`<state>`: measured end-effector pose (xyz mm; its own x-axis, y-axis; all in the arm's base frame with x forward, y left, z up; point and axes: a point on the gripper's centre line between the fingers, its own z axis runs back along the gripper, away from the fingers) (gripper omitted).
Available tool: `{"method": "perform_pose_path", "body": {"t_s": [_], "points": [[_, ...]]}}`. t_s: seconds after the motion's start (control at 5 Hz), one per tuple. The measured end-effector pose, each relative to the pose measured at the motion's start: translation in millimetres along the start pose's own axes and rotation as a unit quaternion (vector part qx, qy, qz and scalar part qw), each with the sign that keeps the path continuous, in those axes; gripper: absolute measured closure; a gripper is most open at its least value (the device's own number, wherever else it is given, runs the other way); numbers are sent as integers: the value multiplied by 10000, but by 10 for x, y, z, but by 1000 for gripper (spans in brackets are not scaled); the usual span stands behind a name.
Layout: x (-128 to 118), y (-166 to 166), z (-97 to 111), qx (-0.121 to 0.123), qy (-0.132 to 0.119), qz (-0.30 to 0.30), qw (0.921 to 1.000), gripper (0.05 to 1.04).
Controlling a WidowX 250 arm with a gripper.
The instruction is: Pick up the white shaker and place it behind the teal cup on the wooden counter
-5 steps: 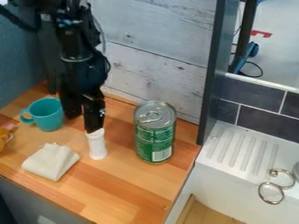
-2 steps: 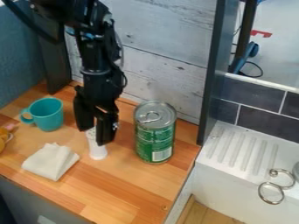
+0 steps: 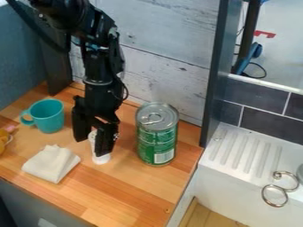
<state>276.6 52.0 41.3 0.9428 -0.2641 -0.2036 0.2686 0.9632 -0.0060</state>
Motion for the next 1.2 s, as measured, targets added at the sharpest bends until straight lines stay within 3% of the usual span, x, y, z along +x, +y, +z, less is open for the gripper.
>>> {"method": "perform_pose_path", "body": {"t_s": [0.2, 0.4, 0.6, 0.8, 1.0, 1.2], "points": [[16, 0, -76, -44, 57, -27, 10000, 168], [35, 5, -72, -25, -10, -45, 10000, 443], [75, 9, -71, -12, -136, 10, 9999, 490], [18, -14, -57, -38, -71, 156, 9998, 490], [-191, 37, 348, 52, -108, 929, 9956, 490], [-190, 342, 709, 73, -693, 1439, 9871, 490]]}}
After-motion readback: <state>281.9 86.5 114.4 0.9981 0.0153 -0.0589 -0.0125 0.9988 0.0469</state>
